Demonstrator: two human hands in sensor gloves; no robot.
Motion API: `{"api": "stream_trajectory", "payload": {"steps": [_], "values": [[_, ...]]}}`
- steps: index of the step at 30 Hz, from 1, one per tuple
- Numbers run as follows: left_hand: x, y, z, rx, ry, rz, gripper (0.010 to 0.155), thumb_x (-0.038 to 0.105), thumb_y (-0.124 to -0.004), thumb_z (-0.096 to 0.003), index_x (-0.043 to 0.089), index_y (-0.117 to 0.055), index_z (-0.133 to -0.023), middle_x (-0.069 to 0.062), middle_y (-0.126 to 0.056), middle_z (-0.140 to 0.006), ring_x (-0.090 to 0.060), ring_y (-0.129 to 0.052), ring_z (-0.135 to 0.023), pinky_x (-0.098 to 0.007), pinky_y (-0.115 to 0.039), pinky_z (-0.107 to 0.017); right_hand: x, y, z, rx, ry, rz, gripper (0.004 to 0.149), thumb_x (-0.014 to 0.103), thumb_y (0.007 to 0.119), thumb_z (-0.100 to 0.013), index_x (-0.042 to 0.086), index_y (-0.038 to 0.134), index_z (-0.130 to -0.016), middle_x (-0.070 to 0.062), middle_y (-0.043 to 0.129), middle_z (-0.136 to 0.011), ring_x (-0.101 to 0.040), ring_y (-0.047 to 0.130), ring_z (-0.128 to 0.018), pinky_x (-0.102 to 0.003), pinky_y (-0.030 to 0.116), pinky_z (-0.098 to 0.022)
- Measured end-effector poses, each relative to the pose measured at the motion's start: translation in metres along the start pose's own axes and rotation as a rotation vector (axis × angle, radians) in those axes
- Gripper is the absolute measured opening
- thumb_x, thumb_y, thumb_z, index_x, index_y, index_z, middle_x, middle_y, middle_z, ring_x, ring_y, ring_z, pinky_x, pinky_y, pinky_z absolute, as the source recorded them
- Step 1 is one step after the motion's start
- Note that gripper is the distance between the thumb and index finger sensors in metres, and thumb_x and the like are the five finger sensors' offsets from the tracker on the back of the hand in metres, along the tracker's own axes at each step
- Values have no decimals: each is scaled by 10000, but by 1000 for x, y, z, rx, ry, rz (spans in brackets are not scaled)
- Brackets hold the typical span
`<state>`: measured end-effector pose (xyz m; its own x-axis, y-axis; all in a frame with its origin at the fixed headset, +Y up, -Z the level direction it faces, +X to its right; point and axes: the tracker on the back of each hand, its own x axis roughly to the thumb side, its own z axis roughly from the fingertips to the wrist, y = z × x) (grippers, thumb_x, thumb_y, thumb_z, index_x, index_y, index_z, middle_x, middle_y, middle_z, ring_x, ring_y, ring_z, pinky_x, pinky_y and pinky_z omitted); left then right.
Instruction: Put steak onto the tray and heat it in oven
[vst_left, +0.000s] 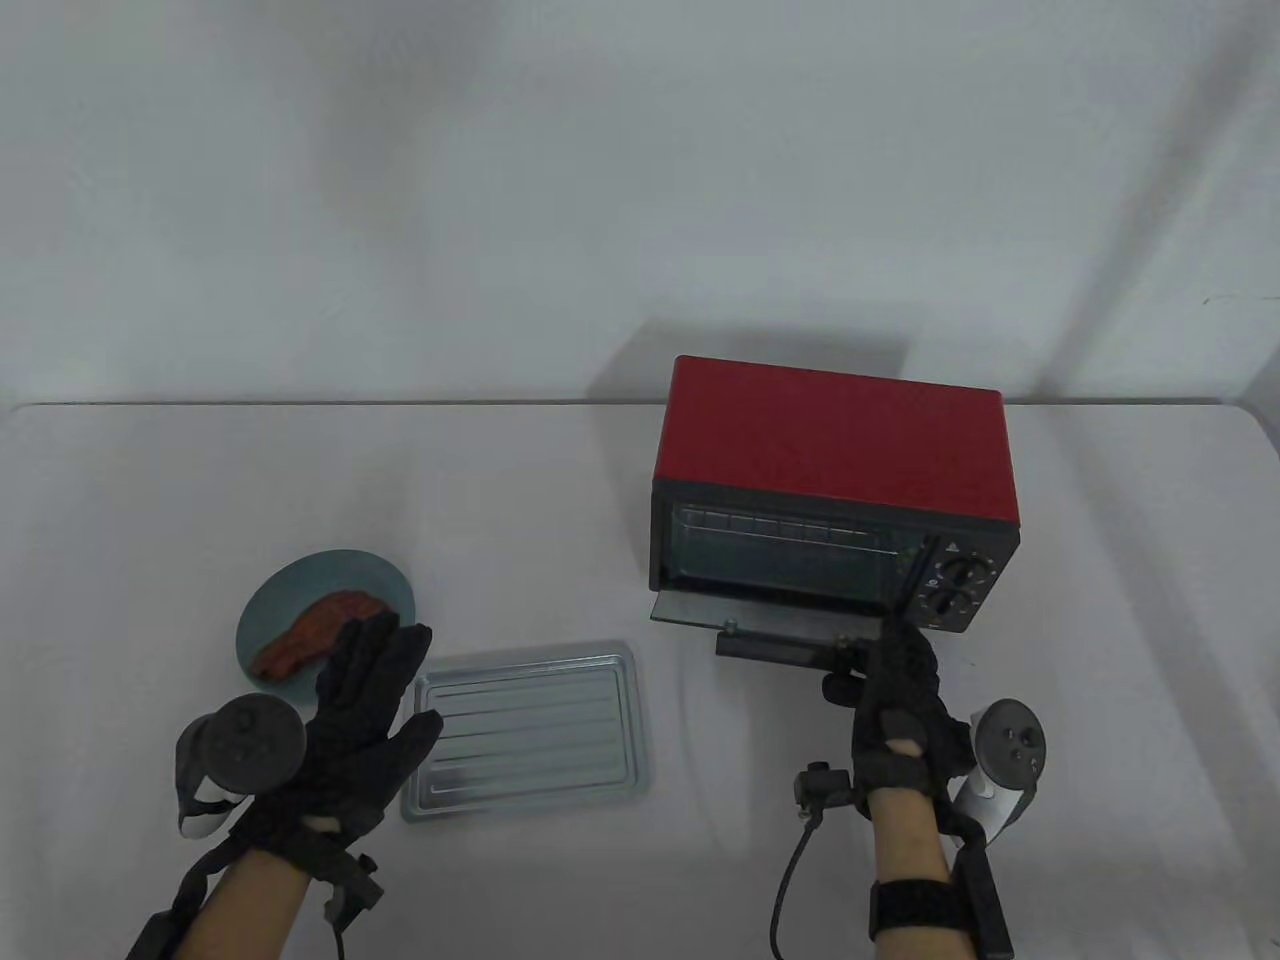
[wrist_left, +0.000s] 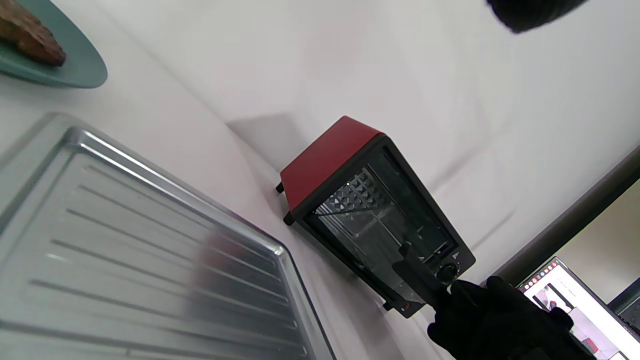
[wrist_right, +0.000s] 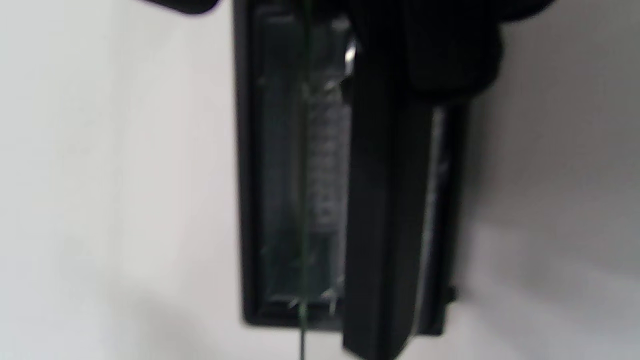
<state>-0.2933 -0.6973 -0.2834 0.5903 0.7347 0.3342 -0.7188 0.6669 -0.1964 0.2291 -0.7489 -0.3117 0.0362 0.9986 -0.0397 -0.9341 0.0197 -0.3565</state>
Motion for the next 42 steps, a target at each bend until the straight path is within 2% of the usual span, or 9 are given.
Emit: {"api": "stream_trajectory", "payload": {"steps": [3,9,19,27,29,32,35,39,42], "values": [[0,-1,0,-8,7,6,810,752,-546,-541,341,-262,-1179,-67,-115,-1247,-372,2,-1137,-720,-172,-707,-4,-11,3,-76,77,8,562,429,631,-476,17,648,-857,-338,595,-847,-416,853,-530,-669,558,-536],[-1,-2,0,-15,20,20,812,754,-545,-540,342,-260,-1178,-67,-117,-1247,-374,0,-1137,-720,-175,-708,-14,-23,6,-108,252,56,511,406,639,-473,15,755,-780,-334,630,-833,-438,848,-534,-675,548,-536],[-2,-3,0,-26,37,30,809,751,-545,-542,340,-263,-1179,-69,-119,-1247,-375,-1,-1136,-720,-174,-707,-21,-25,3,-56,397,292,519,414,652,-469,45,832,-787,-364,613,-888,-485,825,-565,-666,542,-544],[-3,-2,0,-26,52,36,806,746,-547,-542,333,-274,-1179,-74,-136,-1247,-380,-21,-1140,-719,-205,-716,-16,-23,3,24,435,416,538,445,646,-471,88,811,-838,-344,548,-952,-457,825,-601,-649,593,-499],[-4,1,1,-11,52,43,804,745,-549,-542,330,-285,-1178,-77,-156,-1249,-385,-46,-1146,-720,-228,-721,-11,-23,4,48,427,452,565,451,635,-479,78,736,-891,-339,487,-967,-461,787,-647,-653,568,-516],[-6,7,3,24,61,59,802,741,-554,-542,323,-300,-1178,-85,-179,-1250,-394,-83,-1154,-720,-259,-727,11,-27,6,-27,287,583,601,454,638,-470,56,694,-918,-326,519,-966,-481,794,-641,-667,572,-508],[-10,19,6,91,75,88,790,726,-561,-547,304,-340,-1178,-92,-227,-1250,-403,-137,-1161,-715,-298,-733,33,-22,9,-48,57,614,612,450,646,-461,58,689,-929,-317,534,-981,-532,728,-746,-701,510,-553],[-21,43,12,215,124,177,766,700,-579,-558,280,-400,-1174,-105,-293,-1249,-418,-214,-1166,-711,-350,-738,53,-1,12,44,-249,488,650,443,655,-458,77,585,-990,-290,462,-1040,-577,551,-903,-748,395,-587],[-39,66,13,314,203,263,749,677,-606,-566,261,-441,-1167,-114,-341,-1244,-429,-280,-1164,-705,-391,-740,63,17,17,155,-379,520,685,470,650,-462,110,496,-1023,-273,372,-1068,-569,413,-971,-756,315,-601]]}}
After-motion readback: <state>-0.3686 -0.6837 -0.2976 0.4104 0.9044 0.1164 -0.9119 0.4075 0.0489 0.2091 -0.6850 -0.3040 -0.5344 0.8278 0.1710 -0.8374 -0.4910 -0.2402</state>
